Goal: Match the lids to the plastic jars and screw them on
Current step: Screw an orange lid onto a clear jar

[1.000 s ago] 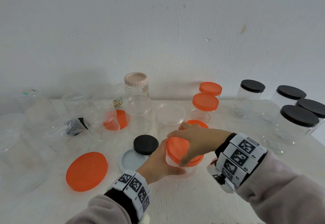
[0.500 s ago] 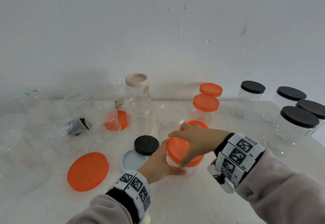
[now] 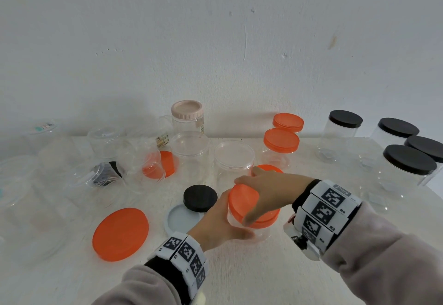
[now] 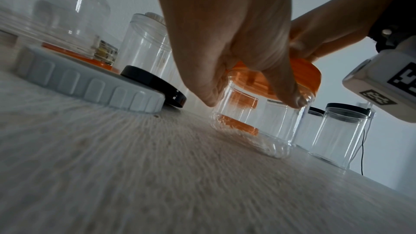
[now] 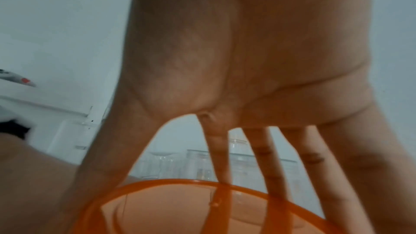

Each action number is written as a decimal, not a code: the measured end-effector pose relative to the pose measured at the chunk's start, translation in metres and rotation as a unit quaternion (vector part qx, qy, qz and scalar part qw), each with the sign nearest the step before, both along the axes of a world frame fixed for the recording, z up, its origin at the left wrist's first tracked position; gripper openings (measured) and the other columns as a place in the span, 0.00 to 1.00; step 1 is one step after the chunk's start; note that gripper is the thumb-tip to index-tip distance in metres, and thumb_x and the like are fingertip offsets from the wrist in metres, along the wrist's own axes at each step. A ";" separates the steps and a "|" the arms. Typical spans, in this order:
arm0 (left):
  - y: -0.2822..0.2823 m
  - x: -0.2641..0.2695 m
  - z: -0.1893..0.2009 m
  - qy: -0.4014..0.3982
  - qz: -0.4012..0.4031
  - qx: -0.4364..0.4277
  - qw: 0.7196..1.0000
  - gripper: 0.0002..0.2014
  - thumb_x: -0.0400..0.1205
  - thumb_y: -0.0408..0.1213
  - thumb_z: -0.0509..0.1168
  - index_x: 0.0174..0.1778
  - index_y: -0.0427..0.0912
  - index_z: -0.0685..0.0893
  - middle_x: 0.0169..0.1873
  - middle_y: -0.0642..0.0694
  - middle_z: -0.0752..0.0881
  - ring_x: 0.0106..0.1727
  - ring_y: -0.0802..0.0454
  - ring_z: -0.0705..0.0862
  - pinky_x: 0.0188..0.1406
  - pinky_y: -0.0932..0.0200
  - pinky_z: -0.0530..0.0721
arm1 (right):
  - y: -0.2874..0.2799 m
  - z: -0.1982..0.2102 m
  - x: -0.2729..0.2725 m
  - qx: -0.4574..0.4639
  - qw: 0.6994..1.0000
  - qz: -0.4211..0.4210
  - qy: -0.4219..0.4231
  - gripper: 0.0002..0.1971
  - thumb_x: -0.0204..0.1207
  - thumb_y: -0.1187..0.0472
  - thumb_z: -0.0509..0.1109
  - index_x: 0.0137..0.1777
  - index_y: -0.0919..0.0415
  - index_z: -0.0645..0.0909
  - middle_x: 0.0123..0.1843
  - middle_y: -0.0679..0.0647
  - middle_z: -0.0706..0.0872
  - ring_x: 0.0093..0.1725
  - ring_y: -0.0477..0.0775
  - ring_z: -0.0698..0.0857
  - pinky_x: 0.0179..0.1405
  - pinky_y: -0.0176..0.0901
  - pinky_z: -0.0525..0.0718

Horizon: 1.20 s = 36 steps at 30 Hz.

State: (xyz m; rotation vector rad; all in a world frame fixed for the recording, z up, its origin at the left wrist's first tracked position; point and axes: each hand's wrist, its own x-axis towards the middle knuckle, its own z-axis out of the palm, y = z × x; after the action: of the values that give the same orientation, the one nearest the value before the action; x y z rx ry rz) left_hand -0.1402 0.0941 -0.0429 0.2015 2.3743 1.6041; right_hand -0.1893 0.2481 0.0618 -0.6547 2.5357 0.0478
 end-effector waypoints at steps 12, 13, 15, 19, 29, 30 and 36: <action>-0.001 -0.002 -0.003 0.000 -0.002 0.001 1.000 0.52 0.64 0.43 0.83 0.78 0.57 0.57 0.67 0.61 0.73 0.69 0.60 0.73 0.70 0.57 0.74 | -0.005 0.000 -0.001 0.011 0.999 0.037 -0.001 0.51 0.59 0.33 0.77 0.79 0.32 0.53 0.73 0.45 0.63 0.73 0.58 0.63 0.62 0.59 0.75; -0.001 -0.001 -0.003 -0.001 -0.004 0.003 1.000 0.52 0.64 0.42 0.83 0.79 0.56 0.57 0.68 0.60 0.74 0.70 0.59 0.74 0.70 0.56 0.74 | -0.006 -0.002 -0.001 0.010 0.999 0.032 0.010 0.51 0.59 0.30 0.75 0.80 0.35 0.53 0.73 0.46 0.64 0.72 0.59 0.64 0.58 0.56 0.74; -0.001 -0.001 -0.003 -0.003 -0.006 0.008 1.000 0.52 0.65 0.41 0.83 0.80 0.55 0.57 0.68 0.58 0.75 0.70 0.59 0.74 0.71 0.54 0.74 | -0.008 -0.006 -0.001 0.008 0.999 0.021 0.029 0.50 0.60 0.27 0.72 0.81 0.39 0.55 0.73 0.48 0.65 0.72 0.60 0.65 0.51 0.54 0.72; -0.001 -0.001 -0.003 -0.001 -0.005 0.009 1.000 0.52 0.65 0.41 0.83 0.80 0.54 0.56 0.68 0.58 0.75 0.69 0.59 0.75 0.70 0.56 0.74 | -0.008 -0.008 0.000 0.015 1.000 0.010 0.019 0.53 0.58 0.27 0.72 0.81 0.39 0.51 0.76 0.51 0.63 0.74 0.62 0.64 0.57 0.58 0.75; -0.002 -0.005 -0.011 0.003 -0.002 0.005 1.000 0.53 0.59 0.52 0.84 0.75 0.65 0.56 0.64 0.68 0.72 0.64 0.68 0.75 0.51 0.75 0.74 | 0.011 -0.027 0.013 -0.031 0.998 -0.015 0.048 0.55 0.62 0.26 0.68 0.83 0.38 0.40 0.79 0.51 0.56 0.74 0.65 0.62 0.65 0.59 0.76; -0.002 -0.005 -0.011 0.001 -0.005 0.005 1.000 0.54 0.58 0.53 0.83 0.75 0.66 0.56 0.64 0.69 0.73 0.64 0.69 0.75 0.49 0.75 0.74 | 0.012 -0.031 0.016 -0.038 0.997 -0.019 0.058 0.55 0.62 0.25 0.66 0.83 0.39 0.40 0.79 0.52 0.56 0.73 0.65 0.62 0.65 0.58 0.76; -0.002 -0.003 -0.007 -0.010 -0.008 0.007 1.000 0.53 0.60 0.46 0.85 0.76 0.63 0.58 0.66 0.63 0.75 0.66 0.64 0.76 0.60 0.65 0.79 | 0.012 -0.042 0.025 -0.066 0.991 -0.043 0.109 0.53 0.65 0.23 0.60 0.84 0.43 0.41 0.78 0.51 0.57 0.71 0.64 0.62 0.64 0.53 0.75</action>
State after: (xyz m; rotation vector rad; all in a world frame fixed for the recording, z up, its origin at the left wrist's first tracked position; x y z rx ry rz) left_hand -0.1437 0.0919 -0.0497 0.2073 2.3407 1.6093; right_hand -0.1638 0.2602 0.0199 -0.6188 2.7946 -0.0836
